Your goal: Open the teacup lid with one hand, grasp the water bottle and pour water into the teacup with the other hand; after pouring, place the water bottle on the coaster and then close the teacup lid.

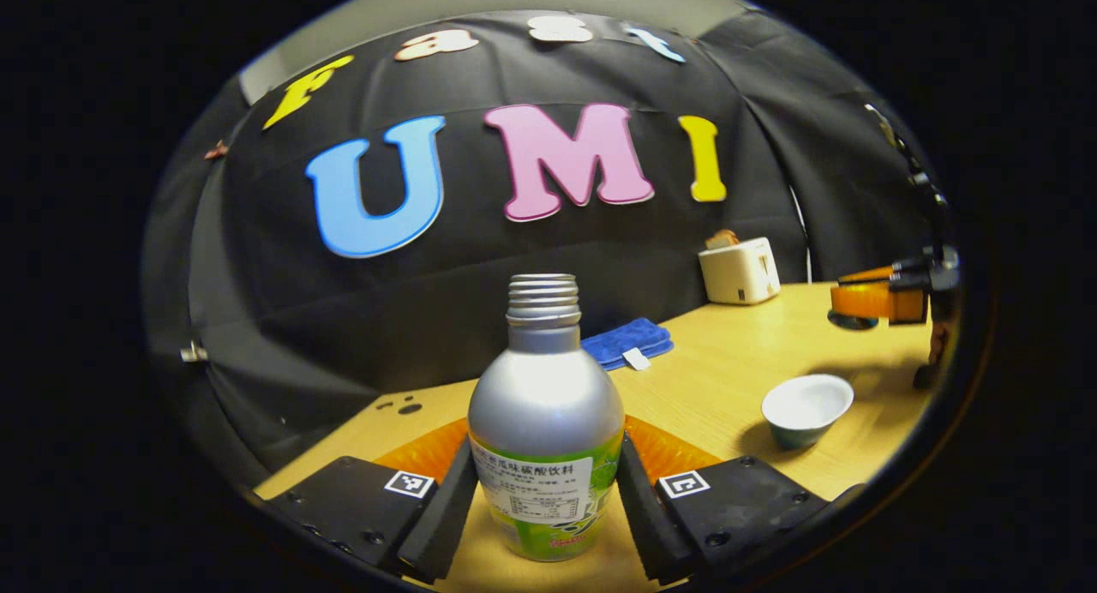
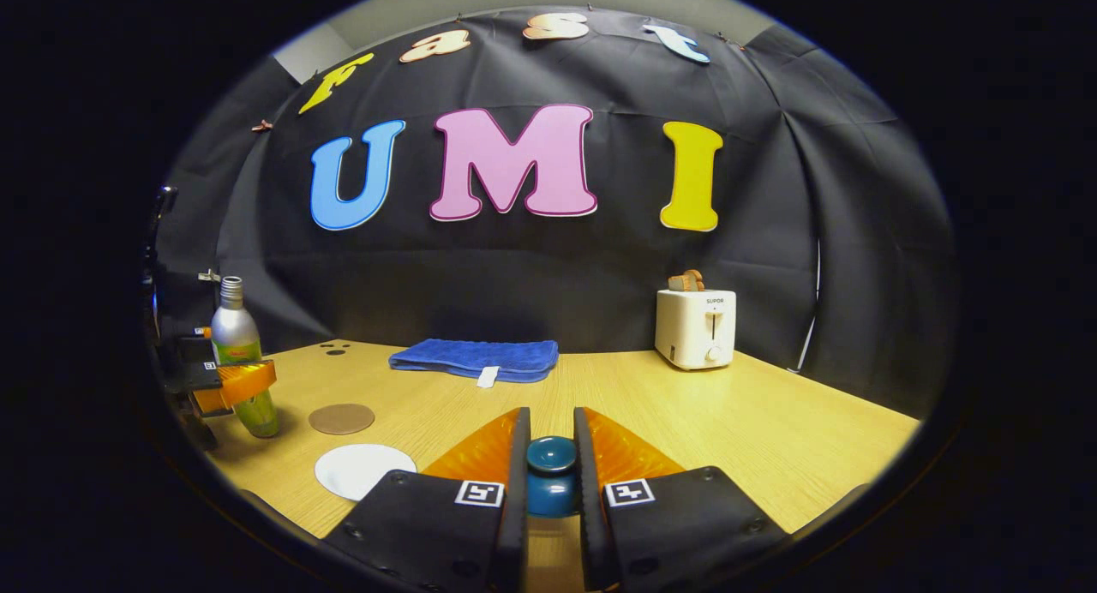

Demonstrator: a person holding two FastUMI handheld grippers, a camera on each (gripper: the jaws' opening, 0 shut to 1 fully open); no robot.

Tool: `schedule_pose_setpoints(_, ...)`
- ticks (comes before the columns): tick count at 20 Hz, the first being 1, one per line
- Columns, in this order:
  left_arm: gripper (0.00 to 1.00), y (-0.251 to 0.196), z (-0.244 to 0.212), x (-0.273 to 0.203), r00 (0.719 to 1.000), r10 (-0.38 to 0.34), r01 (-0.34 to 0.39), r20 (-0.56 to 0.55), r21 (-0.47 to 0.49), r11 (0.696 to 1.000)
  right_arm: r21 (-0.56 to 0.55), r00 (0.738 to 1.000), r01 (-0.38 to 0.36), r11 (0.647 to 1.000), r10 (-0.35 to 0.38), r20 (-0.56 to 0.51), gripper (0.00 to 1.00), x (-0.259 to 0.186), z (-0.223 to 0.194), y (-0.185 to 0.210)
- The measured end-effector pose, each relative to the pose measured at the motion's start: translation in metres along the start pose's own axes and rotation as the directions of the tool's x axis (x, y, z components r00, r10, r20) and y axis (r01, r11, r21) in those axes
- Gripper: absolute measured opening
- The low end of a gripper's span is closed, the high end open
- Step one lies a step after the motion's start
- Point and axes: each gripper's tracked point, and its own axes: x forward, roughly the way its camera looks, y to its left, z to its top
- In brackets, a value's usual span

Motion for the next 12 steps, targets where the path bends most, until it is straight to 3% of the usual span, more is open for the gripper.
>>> schedule_pose_setpoints(3,0.8,-0.006,0.003,0.002,1.0,-0.019,0.022,-0.013,0.2,0.98,0.001,1.0,-0.016,1.0,0.016,-0.002,0.28,0.001,-0.001,-0.002)
schedule_pose_setpoints(6,0.8,-0.027,0.003,0.0,0.996,-0.079,0.088,-0.037,0.361,0.929,0.002,0.999,-0.049,0.999,0.049,-0.003,0.28,0.001,0.0,0.0)
schedule_pose_setpoints(8,0.8,-0.039,0.009,0.0,0.993,-0.11,0.112,-0.032,0.466,0.877,0.001,0.999,-0.049,0.999,0.049,-0.003,0.28,0.001,-0.001,-0.003)
schedule_pose_setpoints(12,0.8,-0.066,0.009,0.003,0.979,-0.191,0.187,-0.064,0.649,0.738,0.001,0.998,-0.064,0.998,0.064,-0.003,0.28,0.001,-0.001,-0.005)
